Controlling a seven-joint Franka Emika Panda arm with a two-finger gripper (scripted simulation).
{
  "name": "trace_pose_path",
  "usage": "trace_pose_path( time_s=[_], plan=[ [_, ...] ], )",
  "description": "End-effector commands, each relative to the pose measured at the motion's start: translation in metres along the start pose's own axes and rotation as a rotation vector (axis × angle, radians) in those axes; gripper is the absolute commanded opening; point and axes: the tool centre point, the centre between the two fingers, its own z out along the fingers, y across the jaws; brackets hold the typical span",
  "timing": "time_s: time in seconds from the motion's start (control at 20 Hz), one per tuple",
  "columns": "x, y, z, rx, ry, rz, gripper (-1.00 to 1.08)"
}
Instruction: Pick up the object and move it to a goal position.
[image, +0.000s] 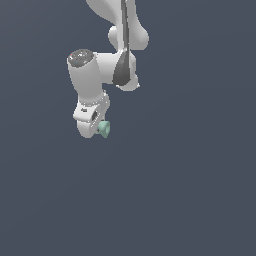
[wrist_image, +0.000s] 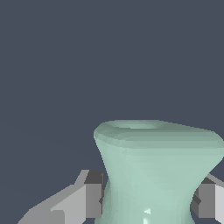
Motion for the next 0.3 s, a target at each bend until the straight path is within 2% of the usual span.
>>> trace_pose_path(
  time_s=[0.0, 0.25],
  plan=[
    [-0.0055, -0.0018, -0.0034, 0.001, 0.001, -0.002, -1.0],
    [-0.0063, -0.0011, -0.0039, 0.001, 0.0, -0.002, -1.0]
  ],
)
